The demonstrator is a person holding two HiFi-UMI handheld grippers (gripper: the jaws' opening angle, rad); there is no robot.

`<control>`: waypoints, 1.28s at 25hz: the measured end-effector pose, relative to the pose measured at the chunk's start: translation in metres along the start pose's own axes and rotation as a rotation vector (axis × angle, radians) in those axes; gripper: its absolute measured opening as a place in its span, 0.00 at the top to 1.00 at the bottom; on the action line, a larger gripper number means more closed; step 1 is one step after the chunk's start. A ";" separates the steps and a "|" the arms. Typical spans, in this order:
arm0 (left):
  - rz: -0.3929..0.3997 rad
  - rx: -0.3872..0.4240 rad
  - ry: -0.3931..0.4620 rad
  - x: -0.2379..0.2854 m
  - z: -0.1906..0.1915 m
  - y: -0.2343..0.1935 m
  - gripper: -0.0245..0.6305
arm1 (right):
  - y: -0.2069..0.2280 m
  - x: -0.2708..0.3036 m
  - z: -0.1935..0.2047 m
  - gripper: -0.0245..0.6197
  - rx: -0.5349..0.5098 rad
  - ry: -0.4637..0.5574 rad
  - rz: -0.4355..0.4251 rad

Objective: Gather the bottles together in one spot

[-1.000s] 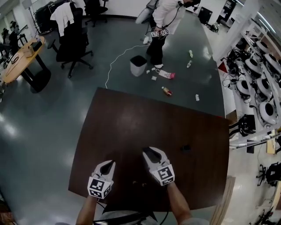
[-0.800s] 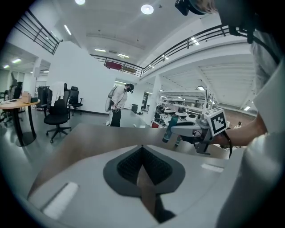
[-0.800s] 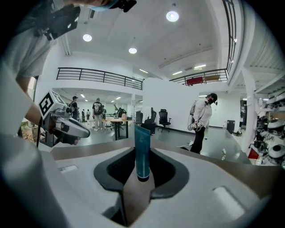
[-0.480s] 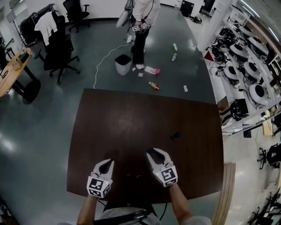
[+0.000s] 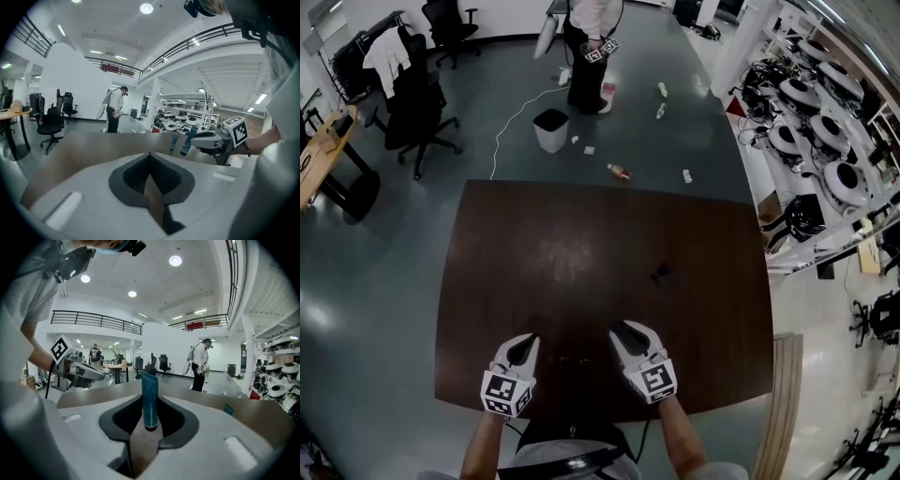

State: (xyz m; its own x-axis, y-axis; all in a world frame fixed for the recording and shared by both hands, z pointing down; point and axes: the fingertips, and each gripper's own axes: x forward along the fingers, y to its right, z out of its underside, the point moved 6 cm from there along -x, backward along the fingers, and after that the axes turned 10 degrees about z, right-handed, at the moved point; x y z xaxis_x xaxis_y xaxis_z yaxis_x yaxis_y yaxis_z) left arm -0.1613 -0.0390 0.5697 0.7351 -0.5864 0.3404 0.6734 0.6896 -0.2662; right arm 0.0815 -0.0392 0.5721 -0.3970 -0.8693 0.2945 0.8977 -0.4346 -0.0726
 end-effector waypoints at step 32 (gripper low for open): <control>-0.001 0.027 0.001 -0.017 0.049 0.040 0.96 | -0.053 -0.059 0.073 0.80 0.030 -0.043 -0.029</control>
State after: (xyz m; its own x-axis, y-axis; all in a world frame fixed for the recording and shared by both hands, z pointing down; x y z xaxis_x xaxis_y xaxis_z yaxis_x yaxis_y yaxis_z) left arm -0.1506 0.0193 0.5974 0.7347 -0.5871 0.3400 0.6715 0.7006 -0.2414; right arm 0.0716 0.0517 0.6286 -0.4149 -0.8451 0.3371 0.8915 -0.4517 -0.0351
